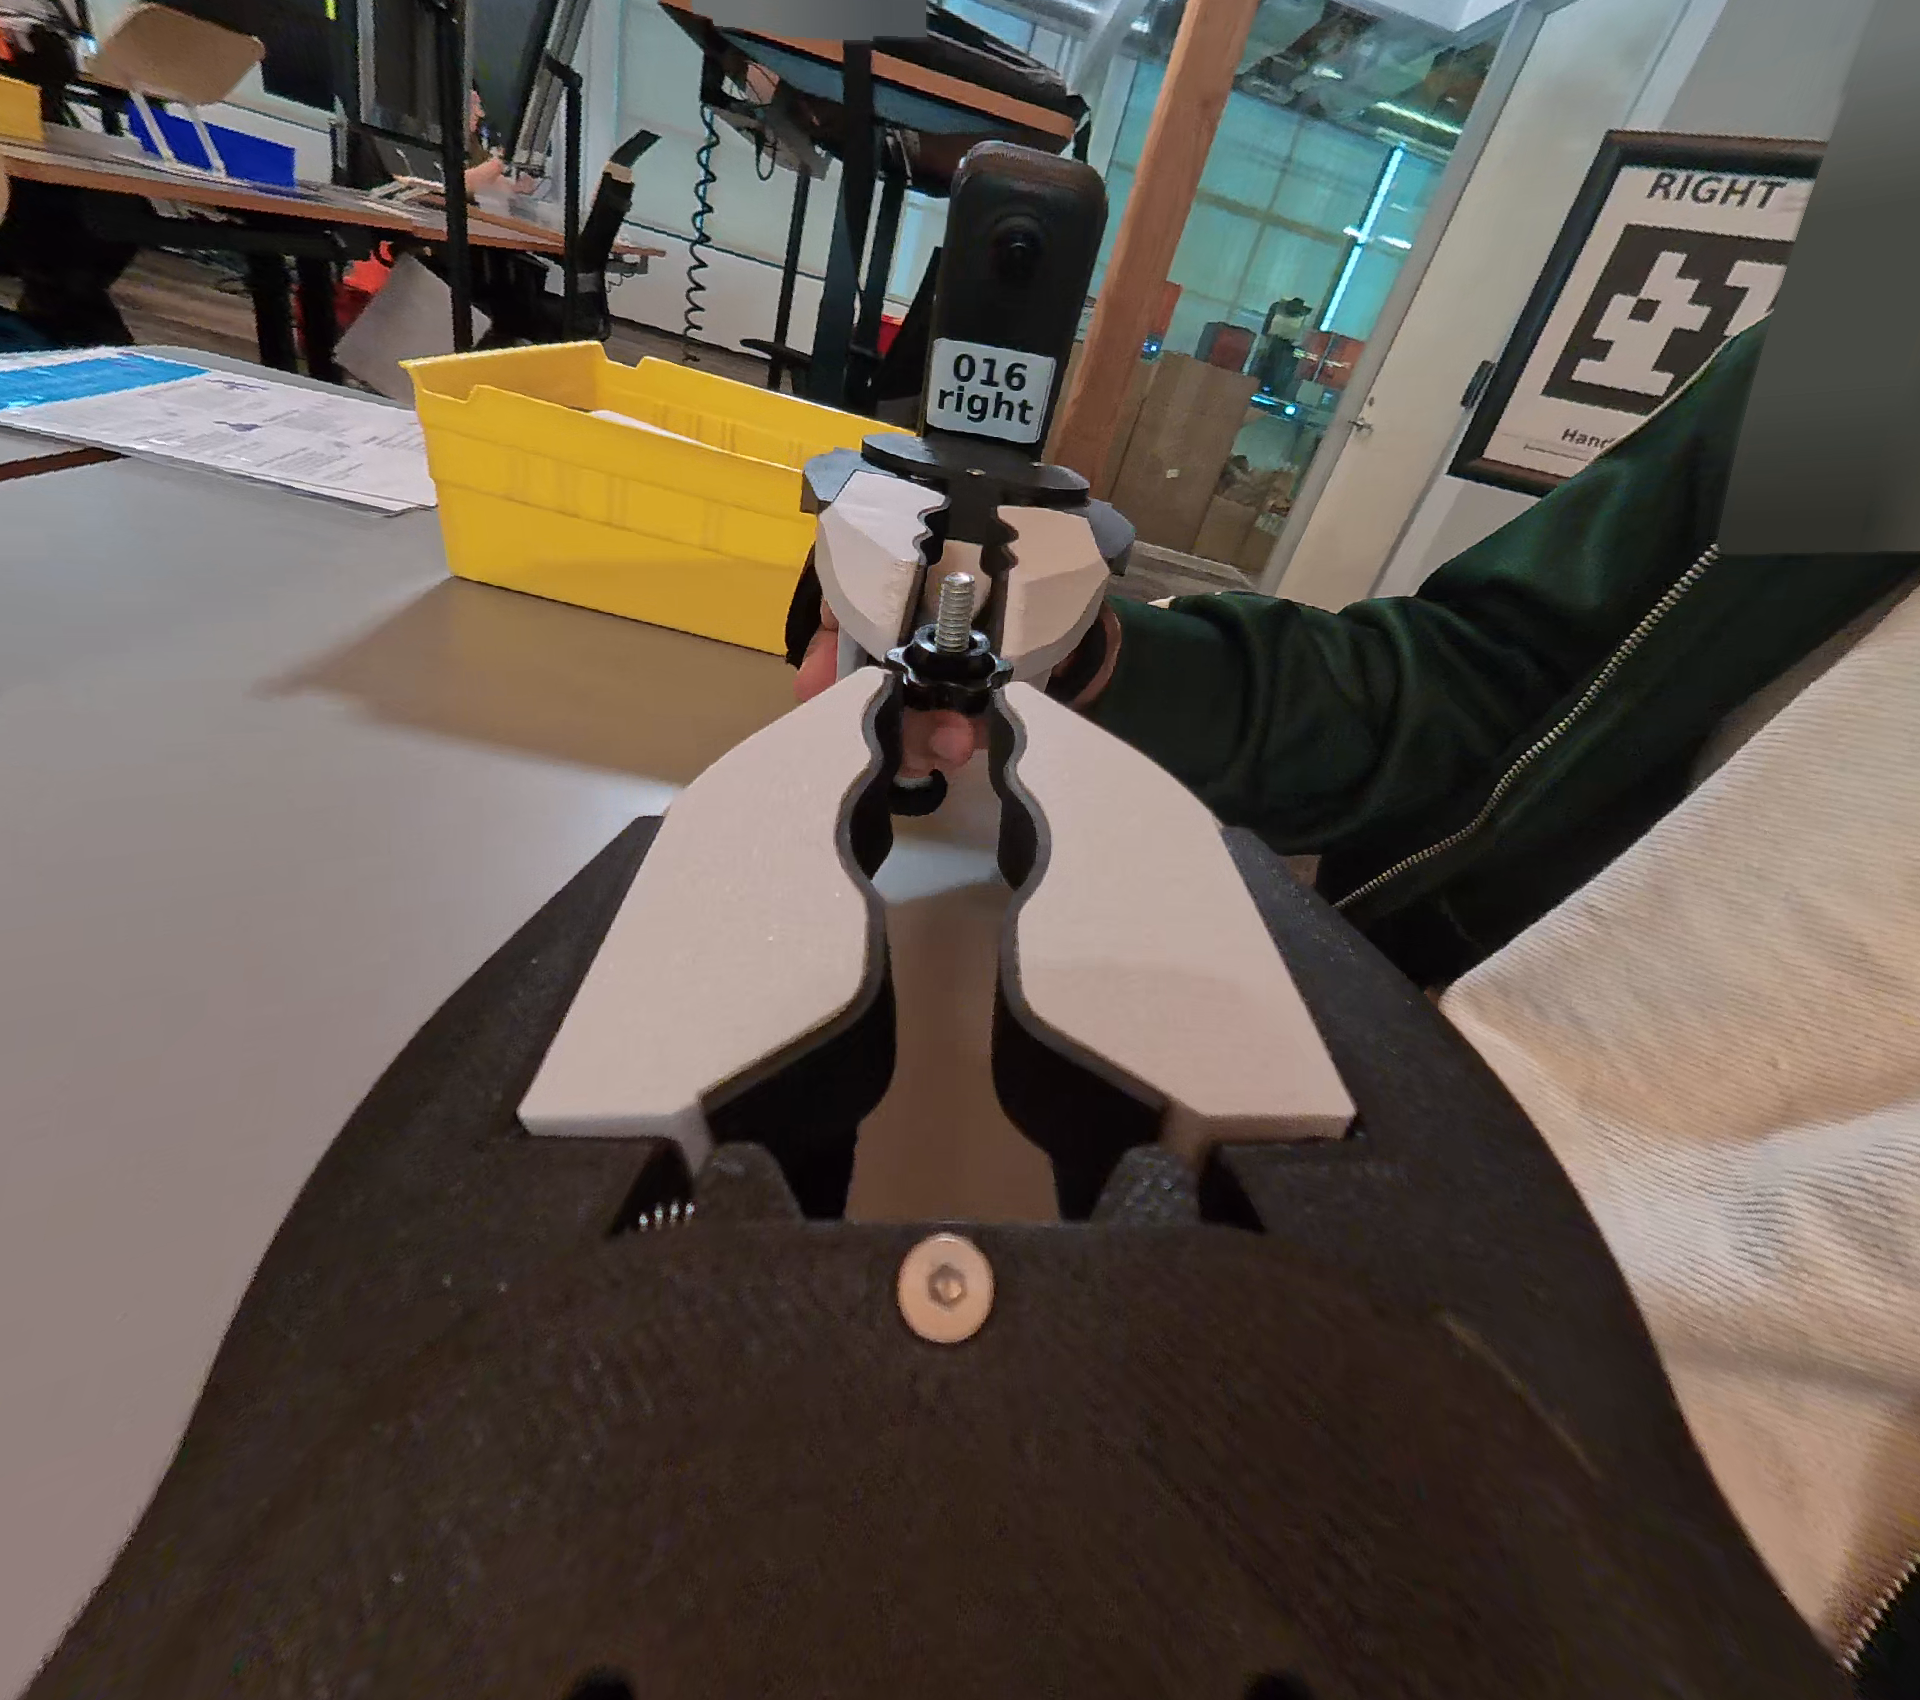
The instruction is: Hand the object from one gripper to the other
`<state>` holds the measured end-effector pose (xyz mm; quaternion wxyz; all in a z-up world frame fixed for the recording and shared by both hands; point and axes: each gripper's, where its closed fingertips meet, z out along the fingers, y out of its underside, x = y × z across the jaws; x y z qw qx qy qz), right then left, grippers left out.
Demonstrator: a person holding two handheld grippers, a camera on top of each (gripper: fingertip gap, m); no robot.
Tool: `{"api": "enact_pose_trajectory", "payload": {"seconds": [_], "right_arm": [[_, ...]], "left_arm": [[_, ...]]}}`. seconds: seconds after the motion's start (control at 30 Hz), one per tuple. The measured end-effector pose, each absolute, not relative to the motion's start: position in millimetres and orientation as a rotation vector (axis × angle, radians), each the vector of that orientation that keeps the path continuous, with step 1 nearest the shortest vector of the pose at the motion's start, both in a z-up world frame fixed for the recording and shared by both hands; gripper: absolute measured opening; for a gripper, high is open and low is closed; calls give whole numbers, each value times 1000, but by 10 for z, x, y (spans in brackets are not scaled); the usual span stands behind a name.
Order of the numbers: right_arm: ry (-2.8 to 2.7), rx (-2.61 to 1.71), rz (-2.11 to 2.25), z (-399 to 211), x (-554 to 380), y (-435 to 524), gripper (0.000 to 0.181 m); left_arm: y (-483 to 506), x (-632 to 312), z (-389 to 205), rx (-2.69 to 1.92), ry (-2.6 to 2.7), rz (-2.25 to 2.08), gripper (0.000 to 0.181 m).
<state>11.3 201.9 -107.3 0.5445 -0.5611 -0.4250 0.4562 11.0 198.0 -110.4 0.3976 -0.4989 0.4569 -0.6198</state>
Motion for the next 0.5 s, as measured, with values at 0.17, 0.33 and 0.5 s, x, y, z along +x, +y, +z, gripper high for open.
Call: {"api": "enact_pose_trajectory", "payload": {"seconds": [0.17, 0.33, 0.5], "right_arm": [[-1024, -1319, 1108, -1068, 90, 1975, 17], [-1047, -1326, 1102, -1083, 80, 1952, 16], [-1025, -1335, 1107, -1063, 88, 1972, 16]], "left_arm": [[1941, 93, -1091, -1258, 1163, -1654, 15], [1917, 80, -1101, -1255, 1192, -1664, 15], [1950, 92, -1084, -1244, 1159, -1640, 21]]}}
